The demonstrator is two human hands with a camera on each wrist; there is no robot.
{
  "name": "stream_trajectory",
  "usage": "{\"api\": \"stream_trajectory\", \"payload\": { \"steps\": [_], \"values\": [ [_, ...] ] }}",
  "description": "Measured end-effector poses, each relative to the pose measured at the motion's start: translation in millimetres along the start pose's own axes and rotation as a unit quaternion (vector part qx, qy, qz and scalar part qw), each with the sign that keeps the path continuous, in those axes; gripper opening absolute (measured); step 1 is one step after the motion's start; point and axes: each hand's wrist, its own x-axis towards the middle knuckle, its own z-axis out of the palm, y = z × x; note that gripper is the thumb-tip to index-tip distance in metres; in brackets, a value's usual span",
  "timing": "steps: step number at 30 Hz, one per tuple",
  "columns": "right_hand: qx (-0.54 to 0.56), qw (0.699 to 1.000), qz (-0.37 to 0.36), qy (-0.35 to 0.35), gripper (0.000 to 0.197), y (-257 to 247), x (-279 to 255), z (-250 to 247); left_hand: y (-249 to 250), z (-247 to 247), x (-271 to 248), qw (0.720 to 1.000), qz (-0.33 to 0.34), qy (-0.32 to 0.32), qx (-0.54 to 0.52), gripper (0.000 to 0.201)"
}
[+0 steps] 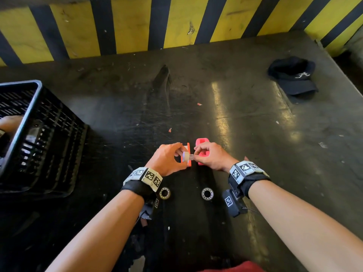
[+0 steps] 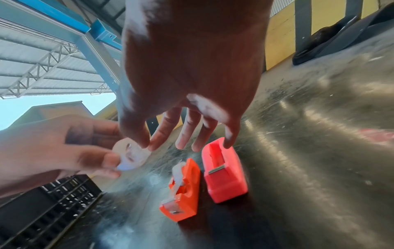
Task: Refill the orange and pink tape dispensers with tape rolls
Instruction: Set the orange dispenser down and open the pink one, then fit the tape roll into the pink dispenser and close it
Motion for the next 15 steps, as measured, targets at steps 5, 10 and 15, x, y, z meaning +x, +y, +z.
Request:
{"api": "stream_trajectory", "payload": {
  "steps": [5,10,15],
  "values": [
    [-0.046,0.998,0.046,0.007,0.015,19,-15,-10,-5,30,-19,0.988,-0.071,-0.085,0.108,0.029],
    [-0.056,0.997,0.050,-0.001,0.007,28,-37,-11,2,72,-38,0.948,-0.108,-0.168,0.248,0.039],
    [-0.059,0.996,0.073,-0.003,0.011,39,-60,-13,9,98,-47,0.950,-0.048,-0.120,0.284,0.069]
  ]
}}
